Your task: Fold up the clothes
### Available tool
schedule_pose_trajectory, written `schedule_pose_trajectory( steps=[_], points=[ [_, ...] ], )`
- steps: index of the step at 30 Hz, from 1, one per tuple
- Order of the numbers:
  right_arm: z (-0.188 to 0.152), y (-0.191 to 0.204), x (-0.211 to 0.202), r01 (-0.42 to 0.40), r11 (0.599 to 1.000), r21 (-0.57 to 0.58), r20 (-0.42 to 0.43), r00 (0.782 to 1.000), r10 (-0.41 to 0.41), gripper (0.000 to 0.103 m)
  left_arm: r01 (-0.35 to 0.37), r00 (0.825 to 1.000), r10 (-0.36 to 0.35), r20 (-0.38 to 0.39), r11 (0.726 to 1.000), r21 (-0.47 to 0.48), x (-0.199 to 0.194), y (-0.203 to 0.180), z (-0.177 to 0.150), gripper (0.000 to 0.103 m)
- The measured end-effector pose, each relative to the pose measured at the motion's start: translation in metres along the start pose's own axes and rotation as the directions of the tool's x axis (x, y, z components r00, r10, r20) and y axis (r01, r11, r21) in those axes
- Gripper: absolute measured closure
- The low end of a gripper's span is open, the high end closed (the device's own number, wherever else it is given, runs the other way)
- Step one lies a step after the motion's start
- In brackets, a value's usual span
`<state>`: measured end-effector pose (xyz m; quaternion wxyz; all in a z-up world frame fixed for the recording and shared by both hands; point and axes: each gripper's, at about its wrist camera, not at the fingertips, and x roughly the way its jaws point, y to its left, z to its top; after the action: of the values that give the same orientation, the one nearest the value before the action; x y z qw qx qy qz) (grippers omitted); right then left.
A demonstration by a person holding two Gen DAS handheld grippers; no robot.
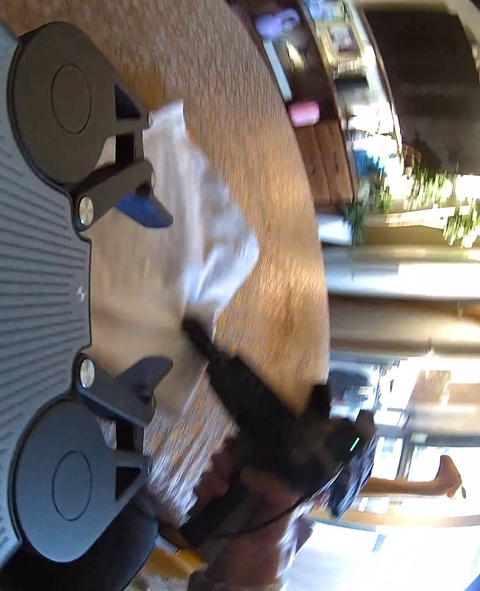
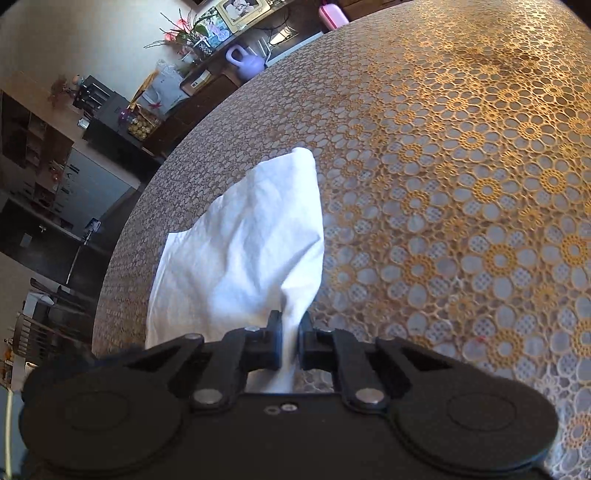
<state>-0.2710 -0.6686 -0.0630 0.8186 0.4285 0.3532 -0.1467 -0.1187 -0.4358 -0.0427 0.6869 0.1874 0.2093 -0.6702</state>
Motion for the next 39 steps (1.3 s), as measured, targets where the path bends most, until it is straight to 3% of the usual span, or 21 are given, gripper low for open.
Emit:
schedule_pose_trajectory(
  steps=[2, 5, 10, 17, 19, 22, 27, 29, 33, 35, 39],
  points=[
    [0.0, -0.003, -0.001, -0.013, 1.0, 0.005, 0.003, 1.0, 0.013, 0.0, -0.048, 0.999, 0.047, -0.021, 0.997, -0.059, -0.003, 0.022, 0.003, 0.021],
    [0.0, -0.004, -0.002, -0.024, 1.0, 0.004, 0.005, 1.0, 0.024, 0.0, -0.04, 0.994, 0.016, -0.104, 0.971, -0.236, 0.009, 0.057, 0.003, 0.021],
    [0.0, -0.006, -0.002, -0.046, 0.999, 0.015, 0.004, 0.999, 0.046, 0.0, -0.044, 0.984, -0.051, -0.169, 0.857, -0.514, 0.028, 0.1, -0.012, 0.021],
    [0.001, -0.004, -0.001, -0.083, 0.997, 0.004, 0.005, 0.997, 0.083, 0.0, -0.03, 0.98, -0.108, -0.166, 0.746, -0.665, 0.036, 0.115, -0.023, 0.021],
    [0.002, -0.008, -0.003, -0.086, 0.996, 0.017, 0.017, 0.996, 0.086, 0.0, -0.005, 0.978, -0.136, -0.155, 0.735, -0.678, 0.039, 0.111, -0.022, 0.021],
    [0.004, -0.013, -0.005, -0.094, 0.995, 0.04, 0.03, 0.995, 0.093, 0.0, -0.004, 0.978, -0.135, -0.157, 0.745, -0.667, 0.045, 0.104, -0.018, 0.021],
    [0.003, -0.007, 0.002, -0.126, 0.992, 0.029, 0.033, 0.992, 0.125, 0.0, 0.044, 0.976, -0.181, -0.121, 0.707, -0.706, 0.053, 0.105, -0.019, 0.021],
    [0.002, 0.003, 0.006, -0.108, 0.994, -0.012, 0.027, 0.994, 0.108, 0.0, 0.033, 0.977, -0.17, -0.128, 0.714, -0.699, 0.055, 0.102, -0.02, 0.046],
    [-0.003, 0.027, 0.012, -0.007, 0.99, -0.144, 0.036, 0.999, 0.013, 0.0, -0.029, 0.98, -0.113, -0.165, 0.735, -0.678, 0.057, 0.101, -0.022, 0.072],
    [-0.006, 0.034, 0.014, 0.058, 0.982, -0.182, 0.052, 0.997, -0.049, 0.0, -0.038, 0.981, -0.103, -0.163, 0.724, -0.689, 0.056, 0.103, -0.025, 0.08],
    [-0.017, 0.049, 0.012, 0.136, 0.962, -0.236, 0.12, 0.987, -0.11, 0.0, -0.063, 0.984, -0.061, -0.167, 0.757, -0.65, 0.056, 0.088, -0.02, 0.09]
  ],
)
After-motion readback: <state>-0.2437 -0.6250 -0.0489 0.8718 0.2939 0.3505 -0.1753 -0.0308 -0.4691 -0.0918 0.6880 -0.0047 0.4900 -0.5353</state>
